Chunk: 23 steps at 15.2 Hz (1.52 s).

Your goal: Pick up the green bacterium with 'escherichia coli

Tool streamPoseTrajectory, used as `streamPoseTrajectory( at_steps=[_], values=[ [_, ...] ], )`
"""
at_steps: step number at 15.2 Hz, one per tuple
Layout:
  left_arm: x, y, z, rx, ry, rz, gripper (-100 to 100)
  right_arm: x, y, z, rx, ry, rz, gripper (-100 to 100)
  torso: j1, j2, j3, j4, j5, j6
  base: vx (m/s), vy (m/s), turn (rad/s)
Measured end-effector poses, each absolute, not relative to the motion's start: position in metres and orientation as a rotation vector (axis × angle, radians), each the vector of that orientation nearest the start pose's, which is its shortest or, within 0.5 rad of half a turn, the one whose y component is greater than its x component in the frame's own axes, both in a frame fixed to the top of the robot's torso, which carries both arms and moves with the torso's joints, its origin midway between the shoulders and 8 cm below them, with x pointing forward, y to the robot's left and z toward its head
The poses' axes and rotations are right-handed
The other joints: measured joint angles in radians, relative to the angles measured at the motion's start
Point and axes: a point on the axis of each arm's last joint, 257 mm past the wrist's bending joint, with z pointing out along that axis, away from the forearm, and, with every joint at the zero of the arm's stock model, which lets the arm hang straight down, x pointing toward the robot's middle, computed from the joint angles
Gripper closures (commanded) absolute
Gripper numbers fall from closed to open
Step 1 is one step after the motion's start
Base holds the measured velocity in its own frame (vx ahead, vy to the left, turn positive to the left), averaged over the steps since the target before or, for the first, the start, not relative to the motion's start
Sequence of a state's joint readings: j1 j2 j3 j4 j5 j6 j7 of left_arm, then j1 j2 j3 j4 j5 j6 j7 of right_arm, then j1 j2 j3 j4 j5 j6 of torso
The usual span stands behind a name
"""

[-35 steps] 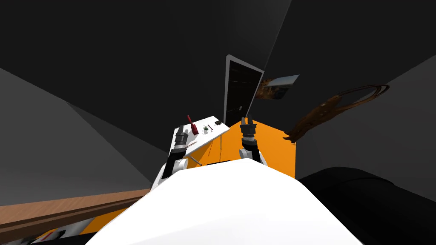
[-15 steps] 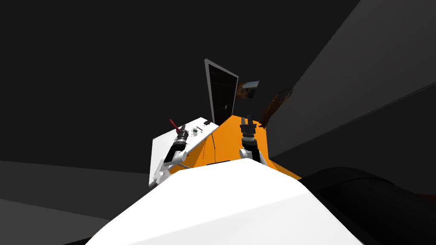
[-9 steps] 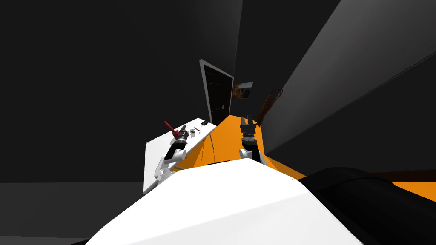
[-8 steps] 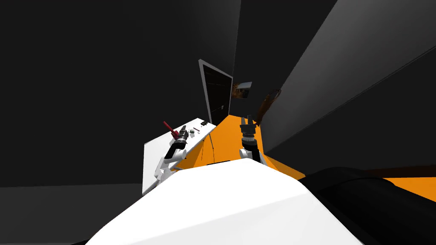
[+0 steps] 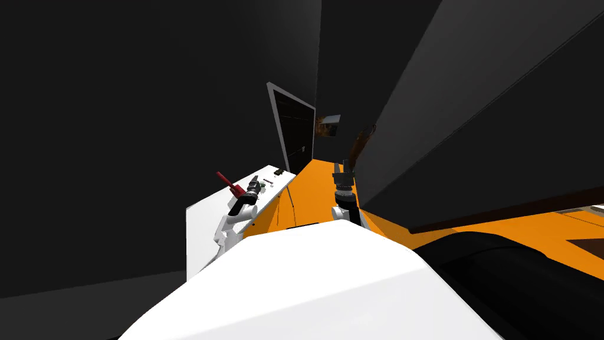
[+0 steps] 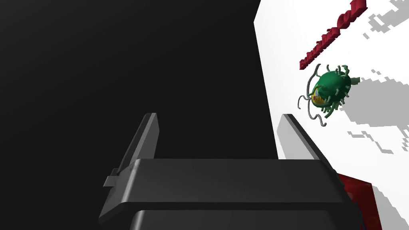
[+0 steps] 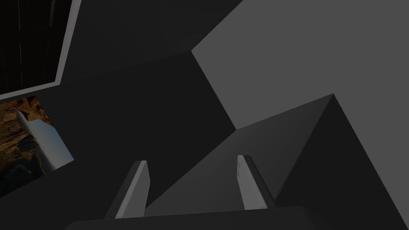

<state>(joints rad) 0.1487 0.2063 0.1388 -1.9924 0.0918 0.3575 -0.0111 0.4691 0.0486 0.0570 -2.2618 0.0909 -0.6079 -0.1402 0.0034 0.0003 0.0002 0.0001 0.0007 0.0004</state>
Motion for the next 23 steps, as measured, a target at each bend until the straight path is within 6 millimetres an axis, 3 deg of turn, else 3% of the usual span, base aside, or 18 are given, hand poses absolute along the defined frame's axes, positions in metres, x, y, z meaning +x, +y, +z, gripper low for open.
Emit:
streamPoseTrajectory(
  at_steps=[9,23],
  values=[
    [0.501,0.372,-0.195,-1.341,1.306,-0.858,-100,0.334,-0.247,0.046,0.592,0.514,1.472,0,0.002,-0.001,0.0,0.0,0.0,-0.001,-0.003,0.03,-0.133],
    [0.484,0.419,-0.26,-1.556,1.442,-0.611,-100,0.334,-0.247,0.046,0.592,0.514,1.472,0,0.003,-0.002,-0.001,0.0,0.001,-0.001,0.004,0.047,-0.132]
  ],
)
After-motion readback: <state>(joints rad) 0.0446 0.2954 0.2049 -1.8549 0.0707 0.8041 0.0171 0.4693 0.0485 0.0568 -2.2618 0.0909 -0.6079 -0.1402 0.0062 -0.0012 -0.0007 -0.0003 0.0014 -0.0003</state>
